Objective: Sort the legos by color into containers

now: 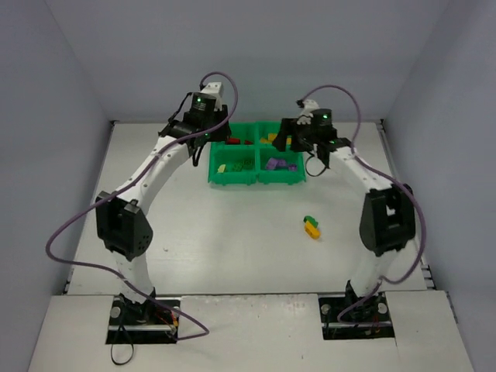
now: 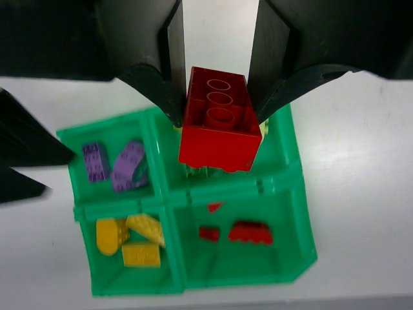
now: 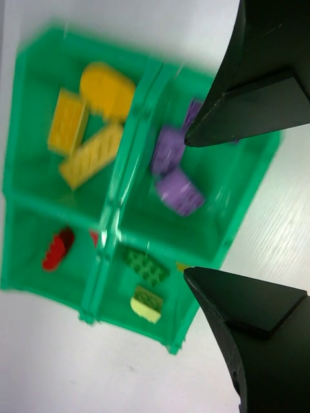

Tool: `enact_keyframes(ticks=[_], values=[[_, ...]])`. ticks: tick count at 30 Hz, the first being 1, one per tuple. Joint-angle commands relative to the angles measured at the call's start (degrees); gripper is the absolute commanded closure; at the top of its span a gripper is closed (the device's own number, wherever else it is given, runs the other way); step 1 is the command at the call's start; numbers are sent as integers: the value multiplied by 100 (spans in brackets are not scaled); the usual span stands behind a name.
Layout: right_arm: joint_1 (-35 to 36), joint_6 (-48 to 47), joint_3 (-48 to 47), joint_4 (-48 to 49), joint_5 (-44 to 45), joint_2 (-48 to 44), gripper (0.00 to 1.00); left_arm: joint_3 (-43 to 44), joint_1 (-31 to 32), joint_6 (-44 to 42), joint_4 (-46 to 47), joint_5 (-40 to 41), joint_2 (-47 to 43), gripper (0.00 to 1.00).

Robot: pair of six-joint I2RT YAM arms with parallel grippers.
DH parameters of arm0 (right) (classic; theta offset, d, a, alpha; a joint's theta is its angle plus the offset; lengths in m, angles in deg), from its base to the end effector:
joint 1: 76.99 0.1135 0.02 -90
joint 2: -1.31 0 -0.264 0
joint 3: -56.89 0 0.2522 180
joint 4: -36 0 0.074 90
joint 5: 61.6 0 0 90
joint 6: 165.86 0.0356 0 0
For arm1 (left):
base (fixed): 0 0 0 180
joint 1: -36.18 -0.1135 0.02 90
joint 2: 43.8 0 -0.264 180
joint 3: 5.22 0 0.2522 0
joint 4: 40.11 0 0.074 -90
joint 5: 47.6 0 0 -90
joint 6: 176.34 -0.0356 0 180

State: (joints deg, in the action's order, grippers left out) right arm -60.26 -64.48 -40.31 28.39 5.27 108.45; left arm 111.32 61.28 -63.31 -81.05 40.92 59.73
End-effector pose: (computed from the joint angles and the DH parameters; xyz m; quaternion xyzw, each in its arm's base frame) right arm 0.4250 0.1424 0.2901 -0.1552 0.7839 0.2975 0.5224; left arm 0.3839 -0.1808 0.3756 0.0221 0.8565 -0.2203 0.4662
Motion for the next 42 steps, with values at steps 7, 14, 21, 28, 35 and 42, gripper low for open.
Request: enact_keyframes(ticks=[7,14,21,28,35,42], values=[[-636,137,1839,44,591,-2389,28,2499,-120,-509,221,376,2362,95],[-689,14,2384,-386,600,-3075,28,3625,-172,-589,467,525,3481,89],[-689,-22,2824,-914,477,-3462,28,3661,-216,-685,767,605,3473,49],[-636,479,3202,-1274,547,-3480,34,3486,-216,-580,696,411,3008,27],[266,1313,3211,-2345,1844,-3103,33,2759,-199,-343,153,148,1822,27],[647,2132,3404,-2680,2451,-2795,33,564,55,-44,29,-379,101,27]])
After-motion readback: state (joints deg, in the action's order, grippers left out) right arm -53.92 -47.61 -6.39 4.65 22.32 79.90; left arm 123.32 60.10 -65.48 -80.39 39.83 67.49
